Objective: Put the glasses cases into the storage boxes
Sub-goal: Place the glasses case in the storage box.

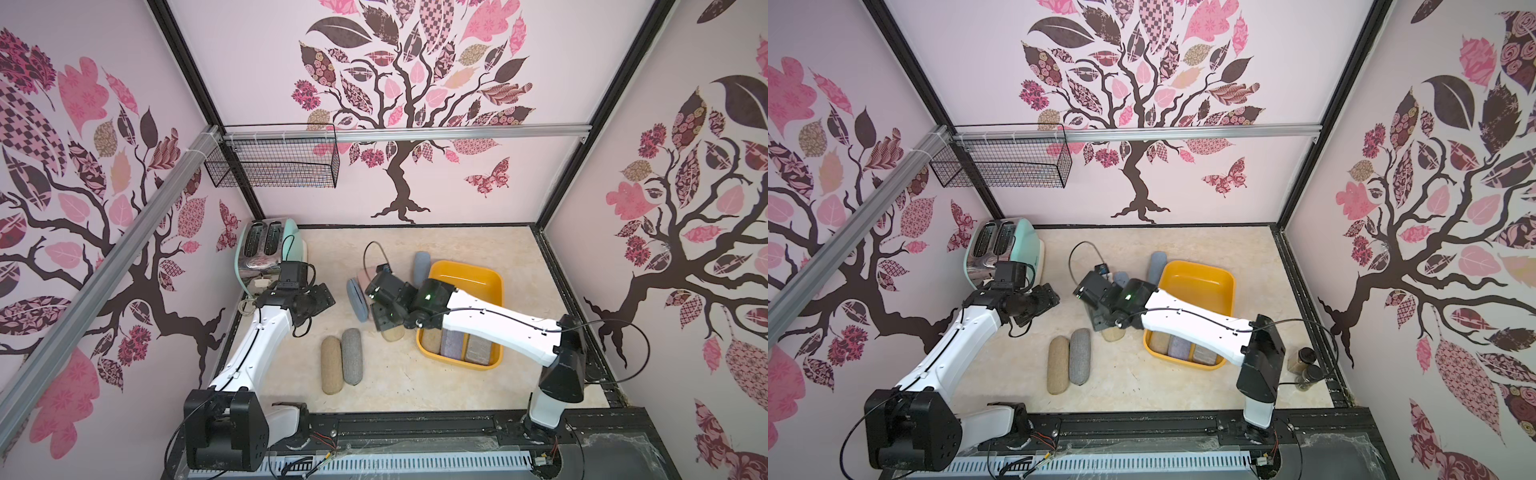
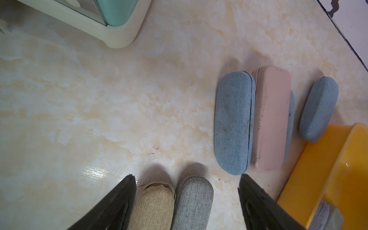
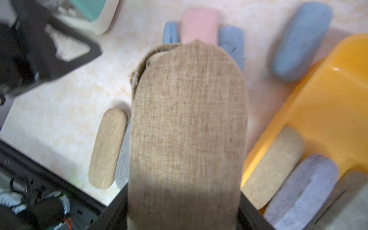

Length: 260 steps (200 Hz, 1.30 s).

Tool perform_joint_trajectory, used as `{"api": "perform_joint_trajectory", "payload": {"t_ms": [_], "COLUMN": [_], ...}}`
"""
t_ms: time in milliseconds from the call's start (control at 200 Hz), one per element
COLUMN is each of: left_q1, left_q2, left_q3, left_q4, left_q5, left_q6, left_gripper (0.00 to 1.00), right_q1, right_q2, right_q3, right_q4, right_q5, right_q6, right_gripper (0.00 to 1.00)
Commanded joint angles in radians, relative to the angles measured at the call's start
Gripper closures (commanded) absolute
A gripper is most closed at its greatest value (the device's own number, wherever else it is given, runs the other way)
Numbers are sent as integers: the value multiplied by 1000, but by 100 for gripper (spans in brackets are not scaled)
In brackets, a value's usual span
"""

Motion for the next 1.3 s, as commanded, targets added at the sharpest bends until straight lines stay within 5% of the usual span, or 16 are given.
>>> {"api": "perform_joint_trajectory", "payload": {"t_ms": [0, 345, 880, 1296], "left_q1": [5, 5, 6, 3], "left_q2": [6, 29, 57, 65], "left_q3": [-25, -28, -28, -28], "left_q4": [1, -1, 3, 3], "left_q5": [-5, 1, 67, 72], "left_q6": [3, 6, 16, 21], "left_gripper": [16, 17, 18, 18], "right_q1": [-126, -378, -412, -442], "right_q2": [-41, 71, 201, 238], "right_q3": [-19, -67, -170, -229], "right_q4": [8, 152, 232, 312], "right_q5": [57, 53, 133, 84], "right_q6": [-34, 97, 199, 192], "right_gripper": [36, 35, 36, 34]}}
